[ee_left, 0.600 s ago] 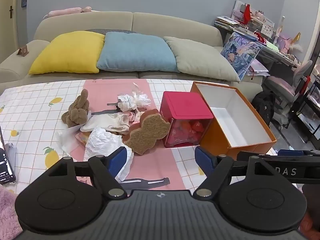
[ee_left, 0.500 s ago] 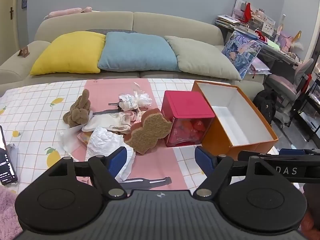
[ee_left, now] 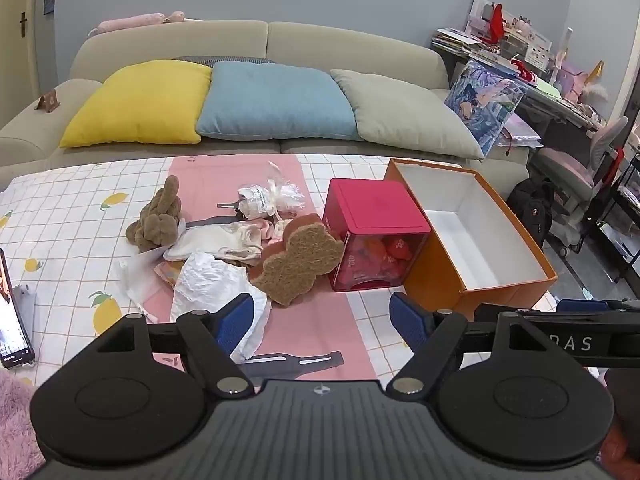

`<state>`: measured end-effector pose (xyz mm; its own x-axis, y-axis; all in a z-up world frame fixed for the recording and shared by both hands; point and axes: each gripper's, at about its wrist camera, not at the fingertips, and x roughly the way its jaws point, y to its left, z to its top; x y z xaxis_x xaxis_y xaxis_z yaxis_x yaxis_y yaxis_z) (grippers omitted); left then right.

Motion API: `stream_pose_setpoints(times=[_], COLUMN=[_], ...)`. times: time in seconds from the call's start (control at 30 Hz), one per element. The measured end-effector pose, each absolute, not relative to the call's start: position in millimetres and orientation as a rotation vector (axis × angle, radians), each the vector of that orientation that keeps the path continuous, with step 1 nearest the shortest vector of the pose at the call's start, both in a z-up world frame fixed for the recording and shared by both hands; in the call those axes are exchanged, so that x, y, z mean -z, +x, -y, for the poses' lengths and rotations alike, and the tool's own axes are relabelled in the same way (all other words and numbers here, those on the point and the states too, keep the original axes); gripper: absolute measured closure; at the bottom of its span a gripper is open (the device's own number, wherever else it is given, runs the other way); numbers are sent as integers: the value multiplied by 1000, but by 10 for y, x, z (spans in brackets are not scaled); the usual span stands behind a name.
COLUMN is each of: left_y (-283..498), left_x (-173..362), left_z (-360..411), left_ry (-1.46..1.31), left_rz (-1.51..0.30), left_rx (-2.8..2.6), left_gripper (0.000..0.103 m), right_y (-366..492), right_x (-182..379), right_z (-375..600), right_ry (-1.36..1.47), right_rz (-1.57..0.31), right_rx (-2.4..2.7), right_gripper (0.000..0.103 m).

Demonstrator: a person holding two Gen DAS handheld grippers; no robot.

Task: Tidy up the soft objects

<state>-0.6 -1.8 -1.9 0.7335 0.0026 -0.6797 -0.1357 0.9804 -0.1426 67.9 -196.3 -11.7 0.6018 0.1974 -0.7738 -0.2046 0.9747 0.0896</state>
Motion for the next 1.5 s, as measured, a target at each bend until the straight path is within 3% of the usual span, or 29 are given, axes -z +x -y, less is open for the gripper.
stream_pose_setpoints(times=[1.5], left_y=[-1], left_x=[5], left_z=[19], left_ry=[-192], left_rz=[-749], left_rx=[-77], left_gripper=[12], right_y=[674], right_x=[142], right_z=[1963], right_ry=[-16], right_rz=[-904], right_rx=[-237], right_gripper=[3])
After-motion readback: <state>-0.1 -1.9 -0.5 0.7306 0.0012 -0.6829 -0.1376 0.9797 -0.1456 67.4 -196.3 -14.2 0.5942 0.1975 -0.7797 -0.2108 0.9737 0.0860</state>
